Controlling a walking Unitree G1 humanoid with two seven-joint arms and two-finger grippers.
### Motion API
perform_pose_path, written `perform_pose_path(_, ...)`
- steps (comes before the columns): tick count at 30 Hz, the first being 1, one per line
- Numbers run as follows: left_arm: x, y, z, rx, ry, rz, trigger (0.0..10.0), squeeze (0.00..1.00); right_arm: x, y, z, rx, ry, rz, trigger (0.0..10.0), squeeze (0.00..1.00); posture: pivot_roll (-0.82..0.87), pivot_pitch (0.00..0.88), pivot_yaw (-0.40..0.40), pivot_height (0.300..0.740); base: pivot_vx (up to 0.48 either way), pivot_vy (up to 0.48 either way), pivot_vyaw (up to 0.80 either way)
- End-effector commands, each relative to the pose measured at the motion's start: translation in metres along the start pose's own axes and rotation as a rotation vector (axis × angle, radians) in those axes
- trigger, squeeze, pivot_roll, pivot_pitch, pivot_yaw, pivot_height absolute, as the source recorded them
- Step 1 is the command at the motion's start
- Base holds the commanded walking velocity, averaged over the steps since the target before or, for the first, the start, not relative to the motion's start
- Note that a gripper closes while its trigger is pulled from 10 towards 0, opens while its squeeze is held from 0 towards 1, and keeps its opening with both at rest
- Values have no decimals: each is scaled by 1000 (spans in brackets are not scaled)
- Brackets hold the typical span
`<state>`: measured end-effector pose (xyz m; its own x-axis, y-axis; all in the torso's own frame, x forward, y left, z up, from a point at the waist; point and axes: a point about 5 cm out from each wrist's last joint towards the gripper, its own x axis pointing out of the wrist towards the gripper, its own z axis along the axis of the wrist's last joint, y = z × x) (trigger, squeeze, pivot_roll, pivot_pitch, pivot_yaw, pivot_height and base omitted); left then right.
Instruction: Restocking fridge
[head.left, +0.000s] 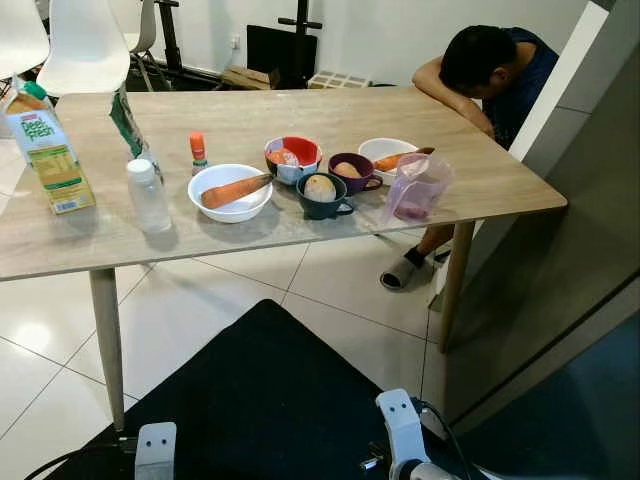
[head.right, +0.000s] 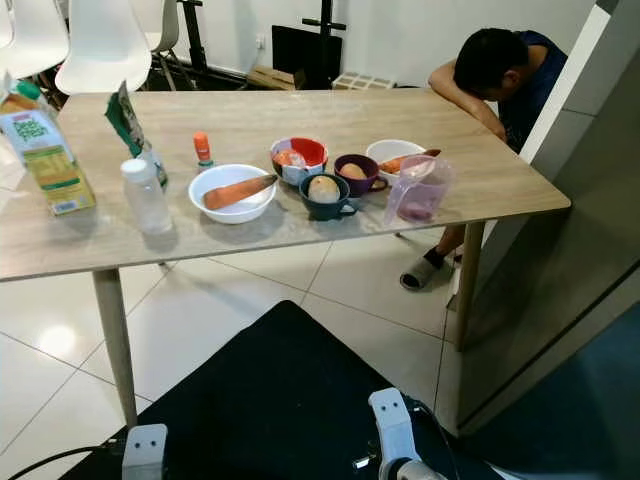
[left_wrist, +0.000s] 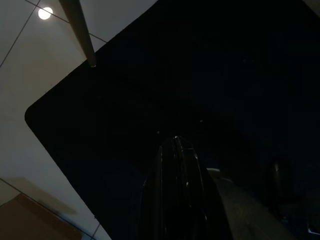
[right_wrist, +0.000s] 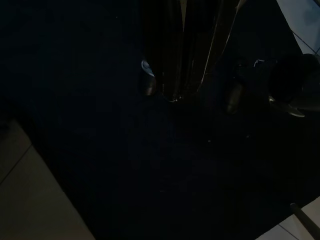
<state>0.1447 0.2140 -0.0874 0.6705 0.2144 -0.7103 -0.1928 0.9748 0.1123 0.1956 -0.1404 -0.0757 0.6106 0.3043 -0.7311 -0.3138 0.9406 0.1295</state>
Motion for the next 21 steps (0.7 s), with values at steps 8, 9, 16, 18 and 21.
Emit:
perform_pose_path(8, 1, 3, 2, 10, -7, -5, 10000, 0, -1, 0, -3, 7, 12, -8, 10000, 0, 16, 61, -68, 740, 329, 0, 0)
perform_pose_path(9, 1, 4, 3, 10, -12, -5, 10000, 0, -1, 0, -4, 8, 12, -9, 10000, 0, 17, 62, -68, 740, 330, 0, 0)
perform_pose_path(16, 1, 5, 3, 15, -17, -5, 10000, 0, -1, -1, -4, 9, 13, -10, 10000, 0, 18, 63, -67, 740, 320, 0, 0)
perform_pose_path(18, 1, 5, 4, 20, -20, -5, 10000, 0, -1, -1, -5, 10, 14, -11, 10000, 0, 16, 63, -66, 740, 298, 0, 0)
perform_pose_path(21, 1, 4, 4, 27, -24, -2, 10000, 0, -2, -1, -5, 10, 14, -11, 10000, 0, 17, 64, -66, 740, 96, 0, 0)
